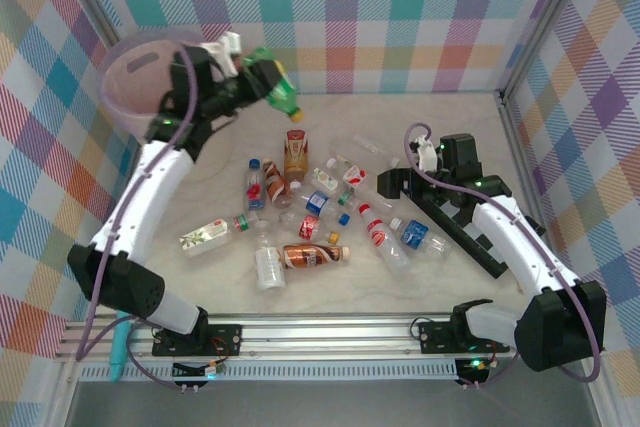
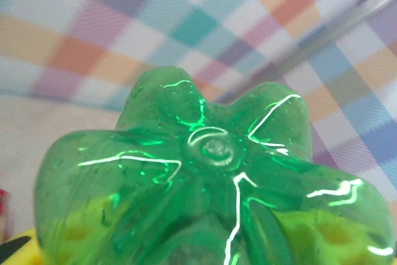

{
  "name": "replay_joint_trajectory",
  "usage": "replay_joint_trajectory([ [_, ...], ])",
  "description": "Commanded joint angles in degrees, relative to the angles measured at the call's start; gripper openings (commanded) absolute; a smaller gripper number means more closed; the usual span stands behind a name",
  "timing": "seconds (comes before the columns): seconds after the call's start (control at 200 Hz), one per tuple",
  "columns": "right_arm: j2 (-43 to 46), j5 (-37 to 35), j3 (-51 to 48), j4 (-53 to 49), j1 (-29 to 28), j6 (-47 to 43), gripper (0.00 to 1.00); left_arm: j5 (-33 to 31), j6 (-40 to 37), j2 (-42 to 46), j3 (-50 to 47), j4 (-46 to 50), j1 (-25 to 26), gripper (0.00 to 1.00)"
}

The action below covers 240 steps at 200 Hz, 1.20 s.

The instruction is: Put the plastic bottles in the bin

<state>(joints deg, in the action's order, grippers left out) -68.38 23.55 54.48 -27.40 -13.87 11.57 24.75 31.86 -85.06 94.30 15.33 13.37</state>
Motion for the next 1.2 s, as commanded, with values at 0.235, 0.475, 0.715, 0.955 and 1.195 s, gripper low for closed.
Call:
replay_joint_trajectory([
  [0.235, 2.8, -6.6, -1.4, -5.1, -0.1, 2.4, 1.00, -5.2, -5.6, -0.7, 9.2, 9.2, -20.2, 0.00],
  [0.475, 5.5, -8.7, -2.2, -9.7, 0.0, 1.9, 1.00, -14.2, -13.5, -15.0, 25.4, 21.6, -24.8, 0.00],
  [0.715, 8.1, -10.5, -3.1, -12.3, 0.1, 1.9, 0.99, -20.4, -20.0, -29.5, 43.2, 34.5, -25.0, 0.00],
  [0.955, 9.2, -12.0, -4.1, -12.9, 0.1, 2.3, 0.99, -23.1, -24.8, -36.2, 44.9, 40.0, -24.9, 0.00],
  [1.195, 9.4, -12.5, -5.0, -13.2, 0.0, 2.8, 0.99, -24.8, -29.1, -39.3, 42.5, 41.5, -24.0, 0.00],
])
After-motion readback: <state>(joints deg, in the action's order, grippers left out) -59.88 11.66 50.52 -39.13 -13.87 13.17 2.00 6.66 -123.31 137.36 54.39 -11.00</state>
